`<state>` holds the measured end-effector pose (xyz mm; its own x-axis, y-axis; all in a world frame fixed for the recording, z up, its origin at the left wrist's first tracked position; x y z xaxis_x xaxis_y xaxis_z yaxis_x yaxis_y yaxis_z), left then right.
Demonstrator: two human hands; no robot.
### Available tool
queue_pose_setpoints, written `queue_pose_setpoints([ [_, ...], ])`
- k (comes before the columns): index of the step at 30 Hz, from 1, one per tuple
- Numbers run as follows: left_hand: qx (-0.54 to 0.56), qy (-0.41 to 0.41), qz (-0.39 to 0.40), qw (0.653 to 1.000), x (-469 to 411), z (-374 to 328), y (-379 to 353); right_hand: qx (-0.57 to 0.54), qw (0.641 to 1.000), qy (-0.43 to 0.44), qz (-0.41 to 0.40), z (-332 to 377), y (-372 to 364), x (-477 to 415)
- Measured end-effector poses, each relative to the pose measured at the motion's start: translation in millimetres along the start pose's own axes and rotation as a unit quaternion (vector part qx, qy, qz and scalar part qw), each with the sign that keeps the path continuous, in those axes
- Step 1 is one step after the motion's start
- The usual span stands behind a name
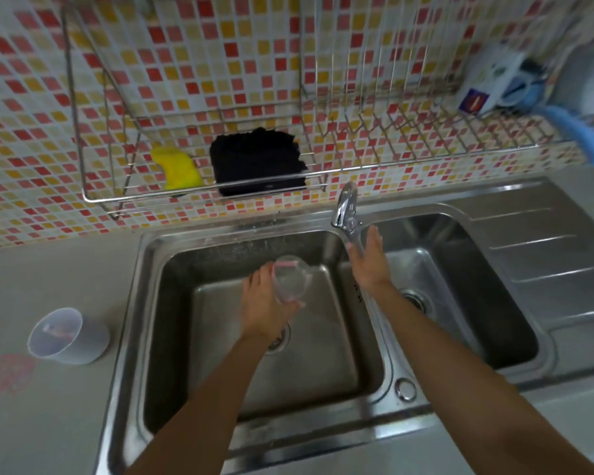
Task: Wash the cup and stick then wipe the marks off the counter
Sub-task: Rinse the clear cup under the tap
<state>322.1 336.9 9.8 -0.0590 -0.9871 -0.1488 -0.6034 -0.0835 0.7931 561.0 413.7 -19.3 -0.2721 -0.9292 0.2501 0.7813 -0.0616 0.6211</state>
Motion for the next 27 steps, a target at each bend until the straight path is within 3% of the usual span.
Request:
queue_pose_setpoints([
  [3, 0.083, 0.006, -0.005, 0.996, -22, -22, -10, -0.021, 1.0, 0.002, 0.013, 18, 9, -33],
  [6, 0.1, -0.001, 0.002, 0.995, -37, -36, -18, 0.003, 0.999, -0.008, 0.049, 18, 0, -47],
  [14, 0.191, 0.008, -0.019, 0.981, -49, -55, -35, 0.115, 0.985, 0.082, 0.102, 26, -13, -52],
  [18, 0.172, -0.007, 0.001, 0.985, -46, -63, -46, 0.148, 0.976, 0.086, 0.135, 27, -12, -49],
  [27, 0.188, -0.01, -0.047, 0.981, -48, -71, -34, 0.147, 0.977, 0.093, 0.12, 30, -7, -45],
])
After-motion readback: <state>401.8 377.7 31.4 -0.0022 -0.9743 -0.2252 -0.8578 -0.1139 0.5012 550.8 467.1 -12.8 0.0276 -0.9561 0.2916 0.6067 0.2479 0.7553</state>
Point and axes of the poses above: each hand's wrist, its own x-axis away from the middle knuckle, its own y-axis out of the back of the hand, z = x × y, the point moved 9 cm from there along -x, towards the middle knuckle, and after that the axes turned 10 degrees about -y, right-handed, at the moved point
